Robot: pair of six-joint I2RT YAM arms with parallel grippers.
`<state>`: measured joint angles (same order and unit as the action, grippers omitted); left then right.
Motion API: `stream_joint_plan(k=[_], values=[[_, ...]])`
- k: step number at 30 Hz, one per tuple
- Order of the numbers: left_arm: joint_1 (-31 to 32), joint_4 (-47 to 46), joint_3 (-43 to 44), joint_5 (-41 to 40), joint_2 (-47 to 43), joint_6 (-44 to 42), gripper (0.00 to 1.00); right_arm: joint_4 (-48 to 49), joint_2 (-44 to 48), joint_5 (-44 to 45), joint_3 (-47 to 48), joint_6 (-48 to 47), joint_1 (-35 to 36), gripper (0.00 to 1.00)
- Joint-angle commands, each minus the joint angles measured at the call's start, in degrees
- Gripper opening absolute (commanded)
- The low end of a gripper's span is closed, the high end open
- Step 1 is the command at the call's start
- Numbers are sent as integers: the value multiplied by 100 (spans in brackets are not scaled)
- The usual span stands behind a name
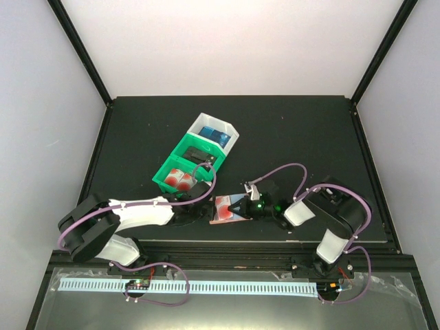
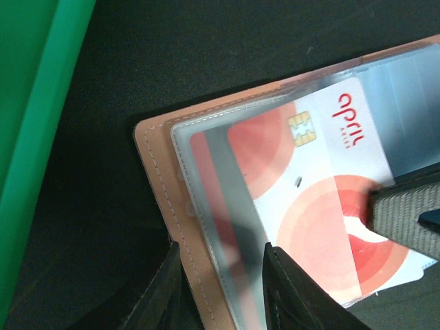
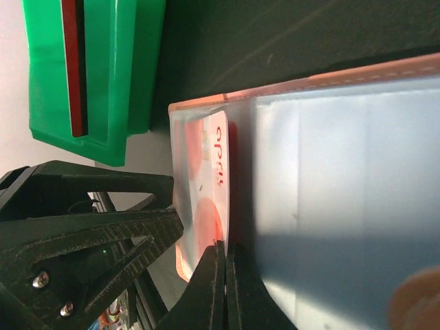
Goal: Put the credit cards into the card holder
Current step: Insert the credit card into the card holder.
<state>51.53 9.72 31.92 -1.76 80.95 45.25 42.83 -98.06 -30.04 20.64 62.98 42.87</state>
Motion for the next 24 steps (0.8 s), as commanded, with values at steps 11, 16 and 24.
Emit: stream_joint_plan(k=[11,16,24], values=[[112,61,-320,90,-97,164,38,-1563,495,727,420,-391,346,32],[112,38,-318,138,-198,168,39,-2680,978,1285,684,-688,512,48],[112,-151,-402,374,-177,124,39,-3211,569,1444,1170,-730,871,46]])
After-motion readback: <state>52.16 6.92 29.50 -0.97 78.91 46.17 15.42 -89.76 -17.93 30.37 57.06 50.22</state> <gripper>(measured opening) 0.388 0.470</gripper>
